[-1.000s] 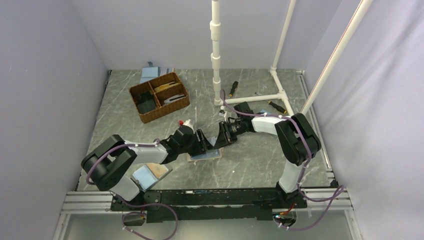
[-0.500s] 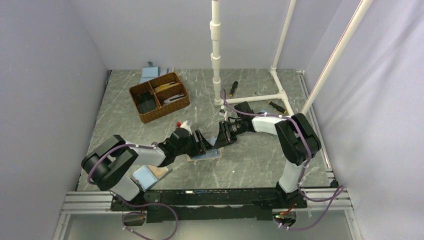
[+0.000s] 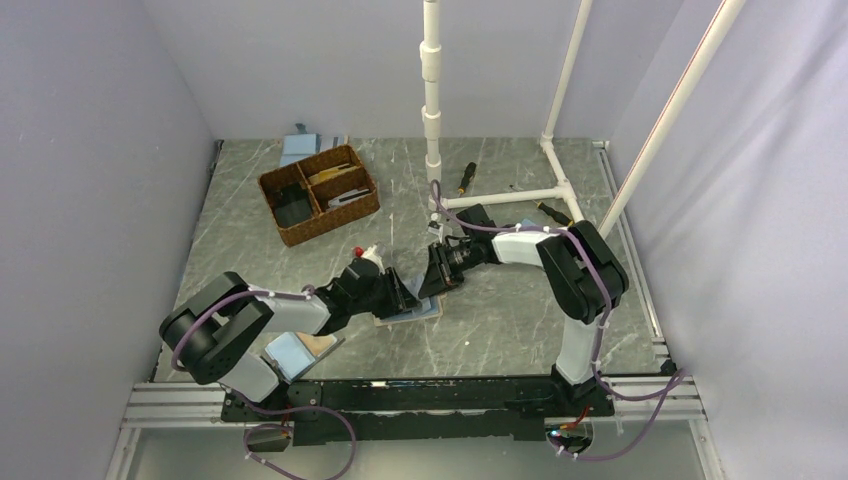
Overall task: Take the credit cards out of the card holder
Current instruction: Pick up the card holder from the center of the board.
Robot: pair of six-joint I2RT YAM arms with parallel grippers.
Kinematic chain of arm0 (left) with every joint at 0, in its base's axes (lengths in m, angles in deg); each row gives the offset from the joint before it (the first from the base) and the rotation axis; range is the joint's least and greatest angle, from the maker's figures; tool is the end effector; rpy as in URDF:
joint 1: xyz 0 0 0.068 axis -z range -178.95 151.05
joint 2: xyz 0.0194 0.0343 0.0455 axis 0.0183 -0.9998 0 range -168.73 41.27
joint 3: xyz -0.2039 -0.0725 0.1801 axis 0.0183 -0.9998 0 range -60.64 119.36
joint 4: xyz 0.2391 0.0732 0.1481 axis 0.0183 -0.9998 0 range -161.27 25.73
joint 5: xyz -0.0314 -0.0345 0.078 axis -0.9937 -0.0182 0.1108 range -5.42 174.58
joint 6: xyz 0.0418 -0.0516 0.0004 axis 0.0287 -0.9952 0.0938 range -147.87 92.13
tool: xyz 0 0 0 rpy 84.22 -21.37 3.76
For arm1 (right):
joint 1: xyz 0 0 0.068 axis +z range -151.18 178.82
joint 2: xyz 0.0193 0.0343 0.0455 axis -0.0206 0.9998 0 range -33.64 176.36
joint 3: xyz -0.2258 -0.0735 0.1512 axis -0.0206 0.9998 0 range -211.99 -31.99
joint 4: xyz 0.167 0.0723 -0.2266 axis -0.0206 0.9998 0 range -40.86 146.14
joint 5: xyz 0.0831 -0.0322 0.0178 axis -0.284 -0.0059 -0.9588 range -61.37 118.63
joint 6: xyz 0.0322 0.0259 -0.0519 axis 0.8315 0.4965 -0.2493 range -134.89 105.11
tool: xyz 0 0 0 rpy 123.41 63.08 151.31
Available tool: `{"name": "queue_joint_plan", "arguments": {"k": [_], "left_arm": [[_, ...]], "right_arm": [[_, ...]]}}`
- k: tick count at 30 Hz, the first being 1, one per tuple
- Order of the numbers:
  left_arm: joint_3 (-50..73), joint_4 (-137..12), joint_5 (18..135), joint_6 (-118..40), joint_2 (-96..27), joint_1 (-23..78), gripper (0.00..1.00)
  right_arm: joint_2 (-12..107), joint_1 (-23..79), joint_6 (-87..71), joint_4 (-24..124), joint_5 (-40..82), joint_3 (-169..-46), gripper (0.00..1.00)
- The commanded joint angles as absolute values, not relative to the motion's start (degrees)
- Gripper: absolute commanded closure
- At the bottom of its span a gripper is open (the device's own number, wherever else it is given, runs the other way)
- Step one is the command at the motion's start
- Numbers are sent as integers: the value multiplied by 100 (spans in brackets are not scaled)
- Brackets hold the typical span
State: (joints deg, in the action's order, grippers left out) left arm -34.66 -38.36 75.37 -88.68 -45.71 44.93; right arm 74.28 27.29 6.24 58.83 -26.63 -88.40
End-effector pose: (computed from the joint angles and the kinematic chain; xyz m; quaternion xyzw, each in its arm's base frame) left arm 0.2067 -0.2104 0.1015 -0.0937 0.8803 -0.4074 0.2243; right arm 0.3070 0.2156 0.1035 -0.1700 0.8490 0.5002 0.0115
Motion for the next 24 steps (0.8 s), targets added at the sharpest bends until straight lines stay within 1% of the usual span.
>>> {"name": "queue_joint_plan", "arguments": {"k": [1, 3, 8, 12, 18, 22, 24], "left_arm": [[-3396, -4118, 7486, -8745, -4506, 4517, 58], [-3401, -4124, 7471, -8714, -4491, 4508, 57], [-3445, -4040, 7325, -8529, -4401, 4495, 49], [-3470, -4109, 7194, -8311, -4211, 4497, 39], [-3393, -4272, 7182, -8159, -4083, 4492, 22], [-3234, -4604, 7368, -8163, -4111, 4497, 15], [-3162, -4797, 7469, -8178, -4138, 4497, 13]], "right_arm": [[7475, 2763, 682, 5617, -2463, -9035, 75], [7509, 2752, 695, 5634, -2389, -9056, 75], [7693, 2627, 977, 5407, -2321, -9251, 75], [7928, 2624, 1092, 5364, -2422, -9507, 77], [7956, 2659, 1115, 5360, -2614, -9508, 85], [7867, 2704, 1116, 5318, -2758, -9510, 86], [7837, 2739, 1115, 5316, -2818, -9518, 86]]}}
